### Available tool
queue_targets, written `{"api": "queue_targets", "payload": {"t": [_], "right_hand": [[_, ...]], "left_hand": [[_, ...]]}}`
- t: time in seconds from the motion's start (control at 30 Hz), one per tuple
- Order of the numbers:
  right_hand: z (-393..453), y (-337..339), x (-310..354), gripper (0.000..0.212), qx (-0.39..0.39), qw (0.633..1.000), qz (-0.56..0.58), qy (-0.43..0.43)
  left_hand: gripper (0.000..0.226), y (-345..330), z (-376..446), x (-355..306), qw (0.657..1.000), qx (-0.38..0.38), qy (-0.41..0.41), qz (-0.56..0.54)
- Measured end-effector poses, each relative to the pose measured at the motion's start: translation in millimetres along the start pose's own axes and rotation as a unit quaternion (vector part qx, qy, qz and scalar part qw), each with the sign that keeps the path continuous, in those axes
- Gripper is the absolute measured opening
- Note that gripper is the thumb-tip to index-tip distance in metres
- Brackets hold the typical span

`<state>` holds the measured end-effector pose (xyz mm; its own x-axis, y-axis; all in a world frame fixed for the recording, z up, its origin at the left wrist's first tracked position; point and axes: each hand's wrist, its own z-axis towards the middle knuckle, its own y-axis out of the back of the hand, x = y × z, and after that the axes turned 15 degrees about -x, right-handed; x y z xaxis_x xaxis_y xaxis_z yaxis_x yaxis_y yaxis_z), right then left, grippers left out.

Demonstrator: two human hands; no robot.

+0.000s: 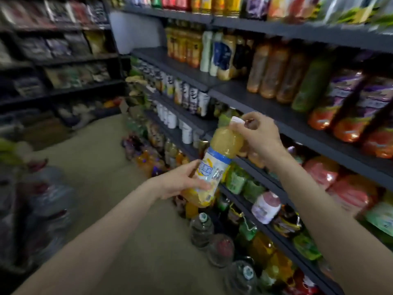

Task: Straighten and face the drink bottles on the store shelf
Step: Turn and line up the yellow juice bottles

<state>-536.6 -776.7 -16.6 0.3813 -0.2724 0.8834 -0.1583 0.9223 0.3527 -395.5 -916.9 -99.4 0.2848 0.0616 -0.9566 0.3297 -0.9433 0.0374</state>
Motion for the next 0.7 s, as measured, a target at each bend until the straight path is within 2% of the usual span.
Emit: {"api": "queue_targets", "payload": {"t": [0.1,0.17,0.3,0.37,0.5,0.6,0.7], "right_hand": [[19.6,-63.4,20.4,0.03,0.105,0.985,-0.081,0.113],[36.7,-110.3,23.9,0.025,0.164,0.972,-0.084,0.143],[77.7,-222.8,21.9,0.024,0.235,0.945,-0.093,0.206],[105.2,-283.9,25.5,0.024,0.253,0.93,-0.106,0.244],[152.7,-390.0,50.8,0.035,0.243,0.921,-0.123,0.28],[184.1,-455.4,72.0,0.048,0.208,0.931,-0.118,0.277],[215.4,-520.5,84.0,0.051,0.194,0.931,-0.135,0.277]], "left_hand": [[0.058,62.4,19.8,16.2,0.997,-0.074,-0.035,0.006],[0.059,106.8,39.8,25.1,0.994,-0.093,-0.052,0.036],[0.074,196.9,92.2,40.9,0.983,-0.12,-0.067,0.123],[0.07,244.4,124.1,42.1,0.977,-0.149,-0.059,0.14],[0.05,328.1,174.1,21.7,0.965,-0.216,-0.054,0.134],[0.05,384.5,206.5,6.3,0.942,-0.29,-0.072,0.15],[0.045,446.2,240.4,-1.0,0.932,-0.308,-0.077,0.178]]}}
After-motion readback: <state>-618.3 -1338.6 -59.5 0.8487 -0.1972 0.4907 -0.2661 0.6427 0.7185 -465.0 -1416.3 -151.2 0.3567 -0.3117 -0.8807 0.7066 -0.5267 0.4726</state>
